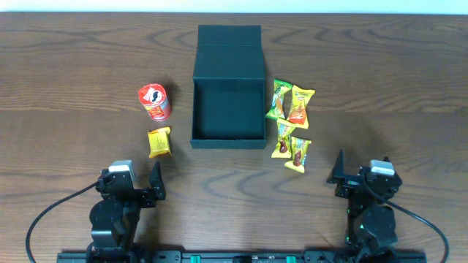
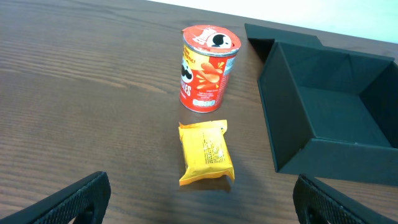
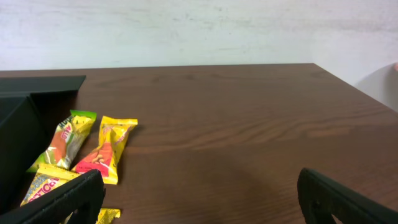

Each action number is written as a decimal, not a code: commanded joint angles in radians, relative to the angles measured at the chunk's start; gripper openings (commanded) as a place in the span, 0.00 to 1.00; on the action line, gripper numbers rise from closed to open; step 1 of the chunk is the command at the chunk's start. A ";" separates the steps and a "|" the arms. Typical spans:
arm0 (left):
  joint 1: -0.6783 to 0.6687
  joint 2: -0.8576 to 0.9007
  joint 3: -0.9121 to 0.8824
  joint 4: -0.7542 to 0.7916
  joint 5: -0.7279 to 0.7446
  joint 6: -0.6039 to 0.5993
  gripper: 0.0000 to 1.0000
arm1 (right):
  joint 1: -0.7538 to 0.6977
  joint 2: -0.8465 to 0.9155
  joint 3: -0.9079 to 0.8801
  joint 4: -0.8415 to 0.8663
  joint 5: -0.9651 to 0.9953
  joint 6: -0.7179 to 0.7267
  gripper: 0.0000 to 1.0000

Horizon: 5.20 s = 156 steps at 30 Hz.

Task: Pack container

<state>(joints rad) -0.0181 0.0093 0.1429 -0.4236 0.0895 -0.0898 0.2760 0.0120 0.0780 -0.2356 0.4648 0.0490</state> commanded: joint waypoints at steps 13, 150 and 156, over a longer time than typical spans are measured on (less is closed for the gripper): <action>-0.002 -0.005 -0.018 -0.006 -0.018 0.000 0.95 | -0.003 -0.003 0.002 -0.011 0.017 0.002 0.99; -0.040 1.931 1.299 -0.323 -0.030 0.098 0.86 | -0.003 -0.003 0.002 -0.011 0.017 0.002 0.99; -0.040 1.931 1.299 -0.315 -0.029 0.098 0.80 | -0.003 -0.003 0.002 -0.011 0.017 0.002 0.99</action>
<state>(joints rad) -0.0616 1.9320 1.4220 -0.7410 0.0708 0.0036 0.2760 0.0120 0.0792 -0.2382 0.4690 0.0486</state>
